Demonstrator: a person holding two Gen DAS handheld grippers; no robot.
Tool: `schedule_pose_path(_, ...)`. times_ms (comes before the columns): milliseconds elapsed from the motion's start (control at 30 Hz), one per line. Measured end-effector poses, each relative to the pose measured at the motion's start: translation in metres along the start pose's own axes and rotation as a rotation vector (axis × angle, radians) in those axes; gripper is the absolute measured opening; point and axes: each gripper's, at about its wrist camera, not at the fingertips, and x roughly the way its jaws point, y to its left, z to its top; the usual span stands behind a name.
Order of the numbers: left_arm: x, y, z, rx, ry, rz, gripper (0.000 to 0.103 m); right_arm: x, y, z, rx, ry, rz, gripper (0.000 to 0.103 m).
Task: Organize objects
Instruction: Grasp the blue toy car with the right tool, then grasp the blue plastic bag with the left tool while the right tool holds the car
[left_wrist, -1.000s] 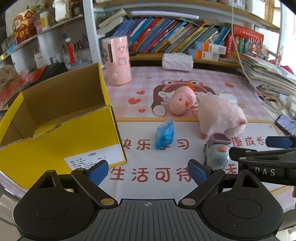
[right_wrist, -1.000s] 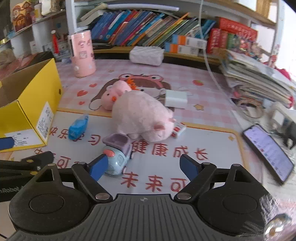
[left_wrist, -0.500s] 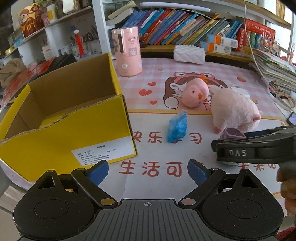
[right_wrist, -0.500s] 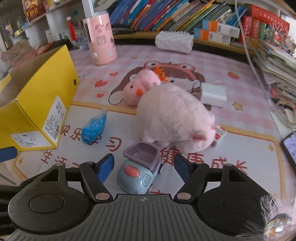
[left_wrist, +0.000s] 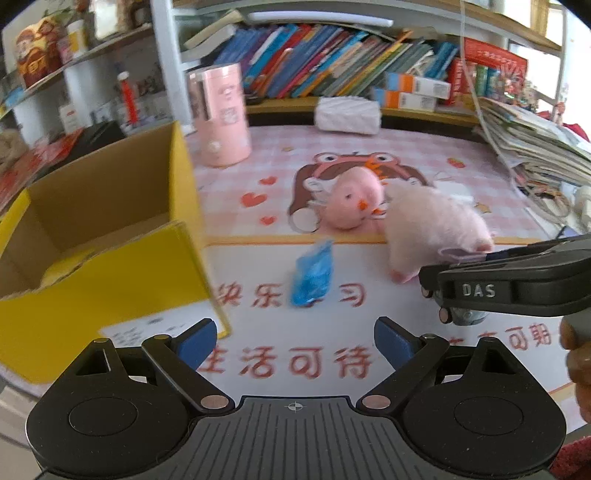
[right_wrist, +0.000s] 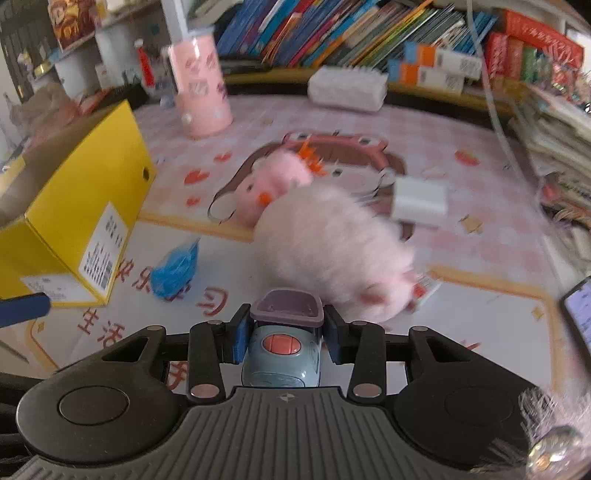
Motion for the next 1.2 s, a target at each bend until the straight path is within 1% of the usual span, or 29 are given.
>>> schedule_pose_path(167,0.009,-0.014,0.011,0.028,-0.032,-0.008,0.091,-0.019,-0.013,0.002,0.001,-0.063,-0.023,0.038)
schedule_pose_path(267,0.018,-0.019,0.018,0.029,-0.034,-0.007,0.083,-0.028,-0.021,0.004,0.002,-0.110,-0.043,0.038)
schedule_pose_path(333,0.026,-0.023,0.023,0.039,-0.027,-0.002,0.072,-0.032,-0.026,0.005,0.000,-0.137,-0.054,0.038)
schedule_pose_path(367,0.030,-0.025,0.025,0.044,-0.022,0.003,0.069,-0.033,-0.027,0.006,-0.005,-0.147,-0.058,0.038)
schedule_pose_path(433,0.039,-0.026,0.028,0.045,-0.010,0.015,0.061,-0.034,-0.031,0.007,-0.015,-0.160,-0.062,0.038)
schedule_pose_path(533,0.055,-0.026,0.034,0.043,0.012,0.052,0.051,-0.035,-0.035,0.008,-0.026,-0.168,-0.062,0.038)
schedule_pose_path(600,0.065,-0.025,0.037,0.045,0.032,0.069,0.048,-0.034,-0.037,0.008,-0.034,-0.168,-0.061,0.038)
schedule_pose_path(667,0.075,-0.025,0.038,0.052,0.058,0.070,0.045,-0.034,-0.039,0.007,-0.037,-0.165,-0.062,0.038)
schedule_pose_path(700,0.078,-0.025,0.038,0.055,0.071,0.071,0.042,-0.034,-0.039,0.007,-0.037,-0.164,-0.062,0.038)
schedule_pose_path(767,0.084,-0.024,0.038,0.052,0.095,0.064,0.037,-0.035,-0.041,0.007,-0.034,-0.163,-0.065,0.038)
schedule_pose_path(833,0.085,-0.024,0.037,0.049,0.088,0.057,0.027,-0.034,-0.042,0.006,-0.029,-0.162,-0.071,0.038)
schedule_pose_path(900,0.085,-0.023,0.038,0.044,0.092,0.046,0.023,-0.033,-0.043,0.005,-0.021,-0.155,-0.076,0.038)
schedule_pose_path(1033,0.071,-0.020,0.039,0.034,0.052,0.017,0.022,-0.036,-0.042,0.004,-0.006,-0.153,-0.089,0.038)
schedule_pose_path(1200,0.046,-0.017,0.036,0.022,-0.005,-0.045,0.022,-0.041,-0.035,-0.002,0.015,-0.147,-0.108,0.038)
